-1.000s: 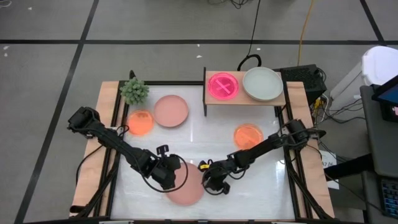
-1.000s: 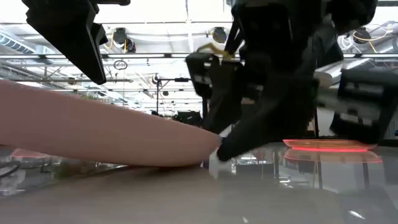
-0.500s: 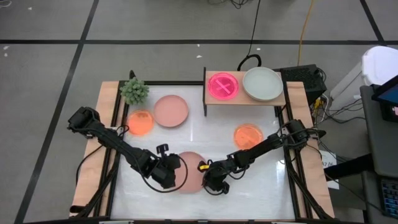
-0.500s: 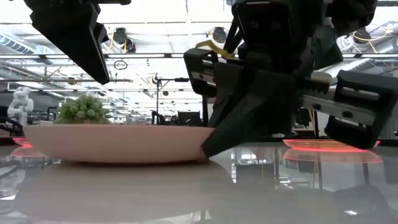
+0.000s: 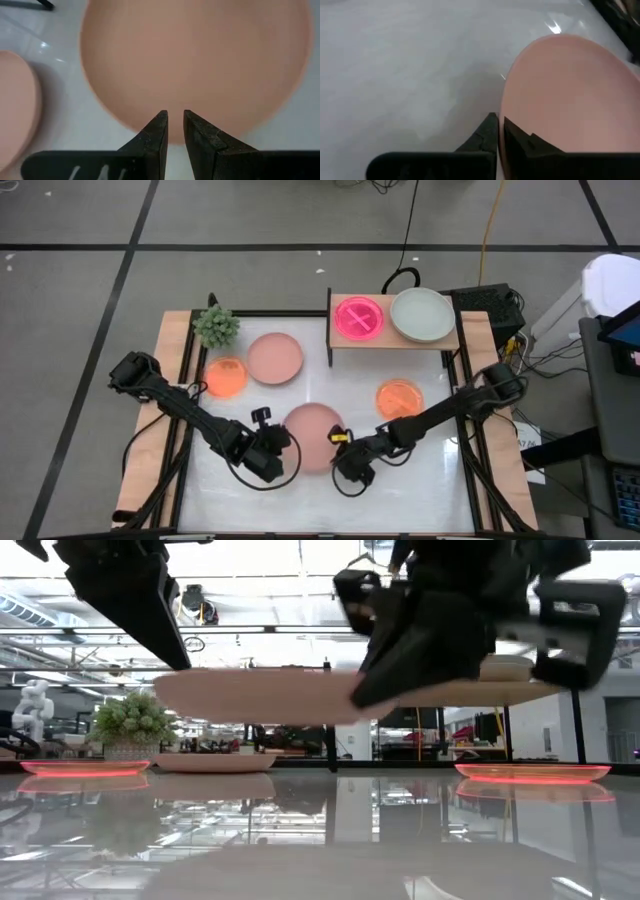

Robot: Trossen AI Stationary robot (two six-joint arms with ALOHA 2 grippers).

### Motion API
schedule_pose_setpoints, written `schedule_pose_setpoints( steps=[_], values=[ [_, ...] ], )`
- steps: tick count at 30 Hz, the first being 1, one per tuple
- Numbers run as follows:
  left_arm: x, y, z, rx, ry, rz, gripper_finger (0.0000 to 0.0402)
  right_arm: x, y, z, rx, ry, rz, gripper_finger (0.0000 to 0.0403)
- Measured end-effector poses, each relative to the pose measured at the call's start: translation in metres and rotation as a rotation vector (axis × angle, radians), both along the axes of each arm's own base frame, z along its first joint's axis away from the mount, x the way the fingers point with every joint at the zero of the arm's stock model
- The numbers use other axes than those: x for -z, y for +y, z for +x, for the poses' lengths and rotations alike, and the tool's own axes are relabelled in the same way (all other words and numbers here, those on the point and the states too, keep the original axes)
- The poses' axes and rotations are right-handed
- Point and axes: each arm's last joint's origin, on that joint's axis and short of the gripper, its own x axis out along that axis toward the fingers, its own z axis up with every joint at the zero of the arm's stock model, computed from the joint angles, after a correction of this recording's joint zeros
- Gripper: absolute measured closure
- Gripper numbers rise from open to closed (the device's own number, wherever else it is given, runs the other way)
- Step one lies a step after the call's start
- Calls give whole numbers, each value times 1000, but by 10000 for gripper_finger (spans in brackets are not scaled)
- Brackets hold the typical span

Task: Place and stack plates onto a shelf
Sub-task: Stack the bottom pink plate on top of the gray plate on the shelf

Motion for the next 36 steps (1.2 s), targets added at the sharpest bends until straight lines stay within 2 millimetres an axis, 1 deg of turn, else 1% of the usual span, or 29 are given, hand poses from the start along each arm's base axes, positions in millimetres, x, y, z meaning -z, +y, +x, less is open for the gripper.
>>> schedule_pose_setpoints(
  steps=[8,12,16,20,26,31,36],
  values=[
    [-1,5,0,-67,-60,113,334,-35,-9,-26,166,37,-50,402],
    [-2,6,0,-86,-90,161,334,-51,-17,-40,231,70,-46,402],
    [-3,7,0,-89,-104,188,334,-67,-25,-54,302,65,-75,402],
    [-3,7,1,-99,-117,195,334,-85,-32,-66,325,34,-71,402],
    [-4,7,1,-100,-122,195,334,-110,-47,-79,369,-33,-18,402],
    [-4,6,1,-109,-130,188,334,-125,-62,-90,405,-57,-4,403],
    [-5,5,4,-118,-162,167,334,-135,-77,-98,445,-77,-4,403]
  ],
)
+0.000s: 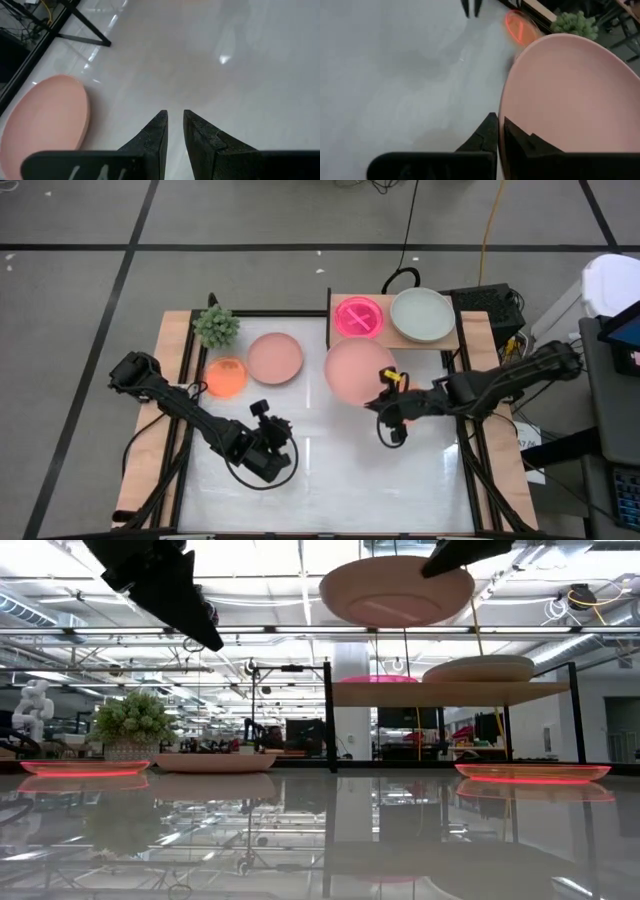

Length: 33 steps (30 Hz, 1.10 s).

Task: Place and stack plates onto a shelf
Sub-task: Stack the bottom pink plate on top of the gray plate on the shelf

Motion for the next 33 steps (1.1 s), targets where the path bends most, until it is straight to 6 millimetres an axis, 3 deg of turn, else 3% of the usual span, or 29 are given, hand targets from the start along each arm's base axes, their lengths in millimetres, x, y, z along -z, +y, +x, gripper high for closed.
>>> schedule_pose_setpoints(
  steps=[10,23,33],
  values=[
    [-2,-1,6,8,-48,-22,334,-13,-30,-11,80,-2,-40,403],
    [-3,2,9,-16,-69,-39,334,-49,-73,-22,255,61,-60,403],
    [-3,2,9,-21,-78,-42,334,-48,-117,-36,462,135,-58,403]
  ],
)
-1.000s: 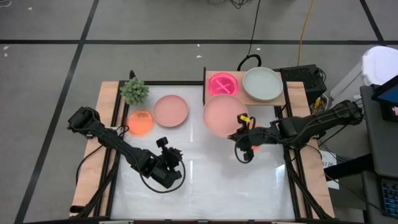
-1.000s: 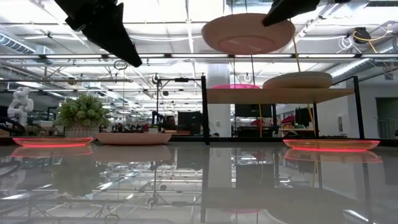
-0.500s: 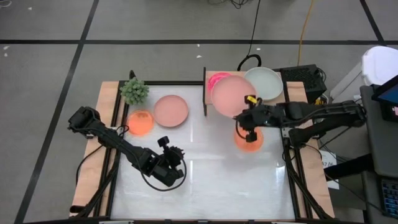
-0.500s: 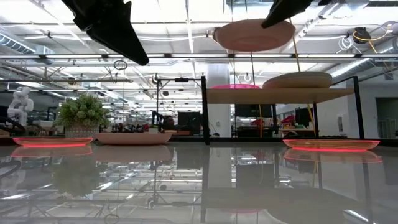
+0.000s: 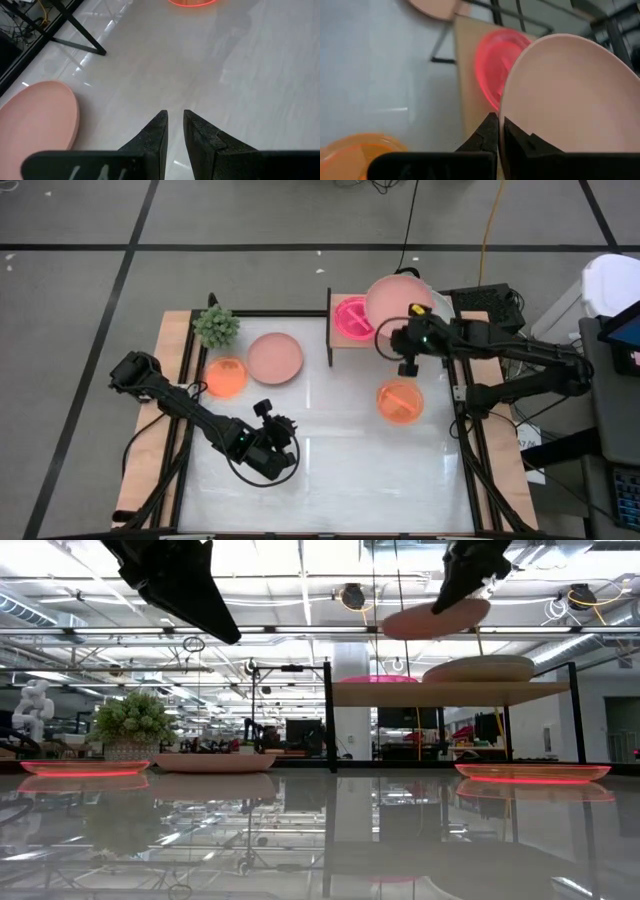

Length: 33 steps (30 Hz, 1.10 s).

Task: Place and stack plates onto a shelf
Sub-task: Stack the bottom pink plate on top of the gray plate on the shelf

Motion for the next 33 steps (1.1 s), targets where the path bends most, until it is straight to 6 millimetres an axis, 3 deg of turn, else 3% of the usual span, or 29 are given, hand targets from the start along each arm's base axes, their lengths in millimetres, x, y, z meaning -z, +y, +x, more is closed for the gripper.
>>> schedule_pose_setpoints(
  steps=[10,16,33],
  values=[
    [0,0,0,4,2,5,334,1,-36,-13,214,-19,22,402],
    [0,0,0,4,2,5,334,15,-50,-21,291,12,33,400],
    [0,0,0,9,6,12,334,40,-56,-31,321,26,98,399]
  ],
)
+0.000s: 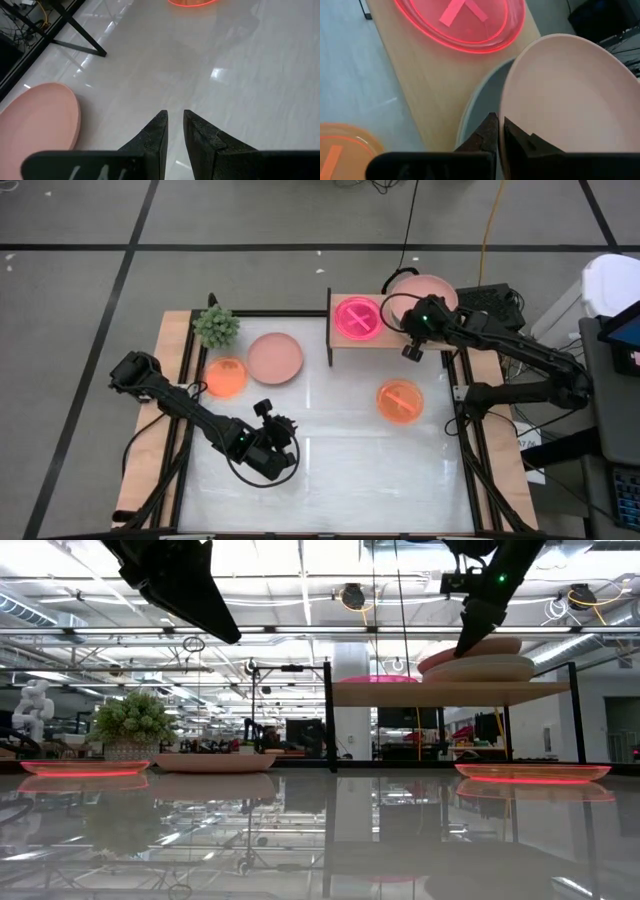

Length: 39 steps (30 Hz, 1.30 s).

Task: Place and stack plates onto a shelf
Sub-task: Stack the bottom pink plate on top of the gray plate on the shelf

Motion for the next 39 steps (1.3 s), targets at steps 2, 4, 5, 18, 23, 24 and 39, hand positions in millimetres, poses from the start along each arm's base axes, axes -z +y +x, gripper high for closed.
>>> schedule_pose_setpoints(
  steps=[2,4,5,18,23,24,39],
  values=[
    [0,0,0,0,0,0,334,1,1,0,-10,-11,20,399],
    [0,0,0,0,0,0,334,1,1,1,-20,-22,37,399],
    [0,0,0,0,0,0,334,1,1,1,-19,-25,40,399],
    [0,2,1,-2,3,4,334,2,1,0,10,-36,57,399],
    [0,3,1,-5,3,5,334,3,2,-1,14,-23,66,398],
    [0,3,1,-5,3,5,334,3,2,-1,14,-18,69,398],
    [0,3,1,-7,2,3,334,-7,9,-13,30,-73,55,364]
  ],
)
